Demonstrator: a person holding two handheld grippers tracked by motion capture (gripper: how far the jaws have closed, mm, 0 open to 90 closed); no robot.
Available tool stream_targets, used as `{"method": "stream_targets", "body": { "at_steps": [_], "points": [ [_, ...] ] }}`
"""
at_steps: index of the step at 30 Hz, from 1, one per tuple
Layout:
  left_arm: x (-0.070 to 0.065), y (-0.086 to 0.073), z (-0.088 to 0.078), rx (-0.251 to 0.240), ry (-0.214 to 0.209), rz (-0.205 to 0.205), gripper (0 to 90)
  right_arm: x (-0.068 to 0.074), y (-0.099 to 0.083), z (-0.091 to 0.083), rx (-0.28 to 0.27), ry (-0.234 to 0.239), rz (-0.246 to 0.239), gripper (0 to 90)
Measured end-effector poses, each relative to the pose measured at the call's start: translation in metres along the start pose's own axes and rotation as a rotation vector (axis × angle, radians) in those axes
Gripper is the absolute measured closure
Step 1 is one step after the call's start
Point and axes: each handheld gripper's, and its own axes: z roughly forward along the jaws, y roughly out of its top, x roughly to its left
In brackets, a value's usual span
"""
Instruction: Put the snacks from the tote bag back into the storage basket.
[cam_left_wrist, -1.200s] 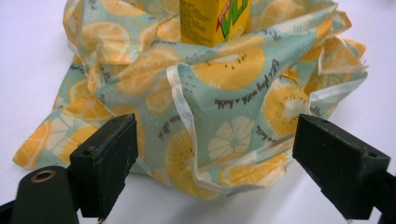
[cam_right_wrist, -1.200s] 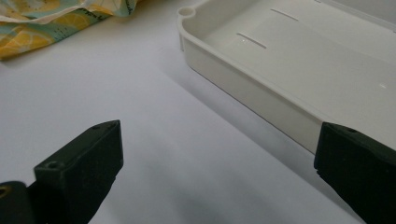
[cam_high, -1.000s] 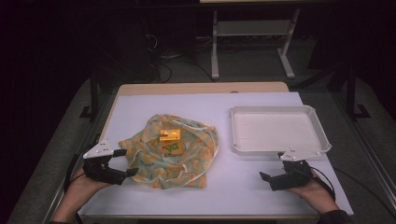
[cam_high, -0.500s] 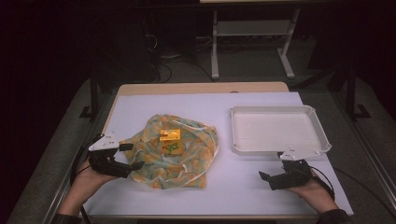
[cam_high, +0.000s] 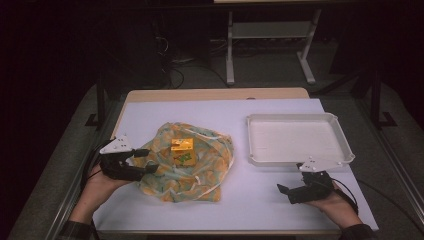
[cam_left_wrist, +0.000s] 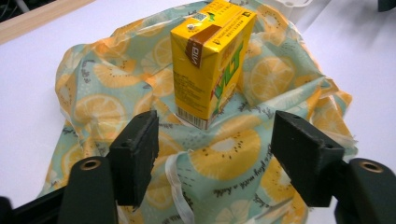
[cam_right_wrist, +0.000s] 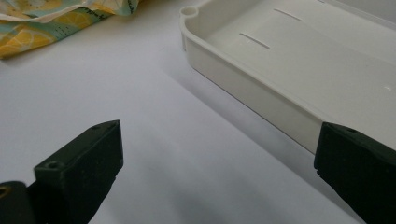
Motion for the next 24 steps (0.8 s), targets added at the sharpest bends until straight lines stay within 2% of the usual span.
{"method": "stream_targets", "body": {
  "at_steps": [11, 17, 24],
  "points": [
    [0.005, 0.012, 0.007, -0.021, -0.010, 0.006, 56.2, 0.000, 0.000, 0.000, -0.005, -0.003, 0.000, 1.1],
    [0.008, 0.018, 0.012, -0.027, 0.004, 0.015, 67.6, 0.000, 0.000, 0.000, 0.002, -0.001, -0.005, 1.1],
    [0.013, 0.024, 0.020, -0.027, -0.008, 0.004, 83.9, 0.000, 0.001, 0.002, -0.002, 0.000, -0.010, 1.1]
  ]
}}
